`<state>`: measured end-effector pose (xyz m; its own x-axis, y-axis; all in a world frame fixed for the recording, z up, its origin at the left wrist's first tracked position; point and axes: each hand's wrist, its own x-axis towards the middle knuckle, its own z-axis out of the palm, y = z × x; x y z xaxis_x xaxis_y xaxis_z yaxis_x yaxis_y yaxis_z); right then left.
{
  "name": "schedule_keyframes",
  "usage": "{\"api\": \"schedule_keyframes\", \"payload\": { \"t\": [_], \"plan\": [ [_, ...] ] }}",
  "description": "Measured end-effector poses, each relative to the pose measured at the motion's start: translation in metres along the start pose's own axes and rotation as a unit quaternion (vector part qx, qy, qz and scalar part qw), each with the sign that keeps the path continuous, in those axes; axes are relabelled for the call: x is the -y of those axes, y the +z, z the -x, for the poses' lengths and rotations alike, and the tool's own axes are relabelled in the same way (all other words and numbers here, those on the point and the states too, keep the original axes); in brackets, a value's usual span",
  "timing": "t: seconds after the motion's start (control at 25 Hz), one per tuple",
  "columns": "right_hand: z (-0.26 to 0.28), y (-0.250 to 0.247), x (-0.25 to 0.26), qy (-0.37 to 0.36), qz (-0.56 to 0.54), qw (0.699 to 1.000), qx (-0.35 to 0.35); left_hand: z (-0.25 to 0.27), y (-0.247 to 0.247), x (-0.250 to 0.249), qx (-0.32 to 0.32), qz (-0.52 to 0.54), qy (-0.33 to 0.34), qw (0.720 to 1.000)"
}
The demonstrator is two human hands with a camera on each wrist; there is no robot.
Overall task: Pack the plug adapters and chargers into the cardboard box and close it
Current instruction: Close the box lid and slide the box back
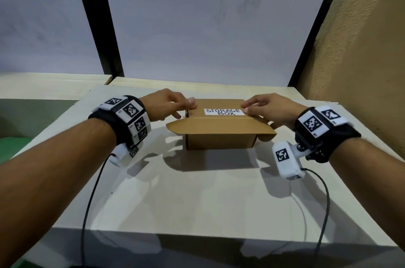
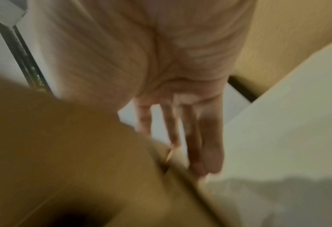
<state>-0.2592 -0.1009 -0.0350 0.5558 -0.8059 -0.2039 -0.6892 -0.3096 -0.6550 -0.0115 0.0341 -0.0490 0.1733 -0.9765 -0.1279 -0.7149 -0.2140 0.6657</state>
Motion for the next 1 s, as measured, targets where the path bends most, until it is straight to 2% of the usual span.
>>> {"api": "schedule_keyframes", "payload": {
  "t": [0.08, 0.16, 0.32, 0.44, 0.56, 0.8, 1.0],
  "plan": [
    [0.000, 0.009, -0.001, -0.005, 0.014, 0.999, -0.036, -0.004, 0.000, 0.000, -0.013, -0.065, 0.030, 0.997],
    [-0.003, 0.016, -0.005, 0.004, 0.004, 0.999, -0.044, -0.005, 0.002, 0.000, -0.017, -0.089, 0.026, 0.996],
    [-0.006, 0.019, -0.015, 0.065, -0.136, 0.988, -0.028, -0.004, 0.016, 0.003, -0.046, -0.082, 0.021, 0.995],
    [-0.009, 0.021, -0.022, 0.079, -0.194, 0.978, -0.015, -0.005, 0.021, 0.005, -0.067, -0.062, 0.021, 0.996],
    [-0.009, 0.025, -0.026, 0.084, -0.246, 0.966, -0.017, -0.007, 0.019, 0.003, -0.061, -0.092, 0.021, 0.994],
    [-0.009, 0.025, -0.025, 0.087, -0.176, 0.980, -0.006, 0.000, 0.015, -0.007, -0.028, -0.117, -0.011, 0.993],
    [-0.007, 0.028, -0.021, 0.087, -0.170, 0.981, -0.017, 0.002, 0.025, -0.006, -0.054, -0.119, -0.016, 0.991]
  ]
}}
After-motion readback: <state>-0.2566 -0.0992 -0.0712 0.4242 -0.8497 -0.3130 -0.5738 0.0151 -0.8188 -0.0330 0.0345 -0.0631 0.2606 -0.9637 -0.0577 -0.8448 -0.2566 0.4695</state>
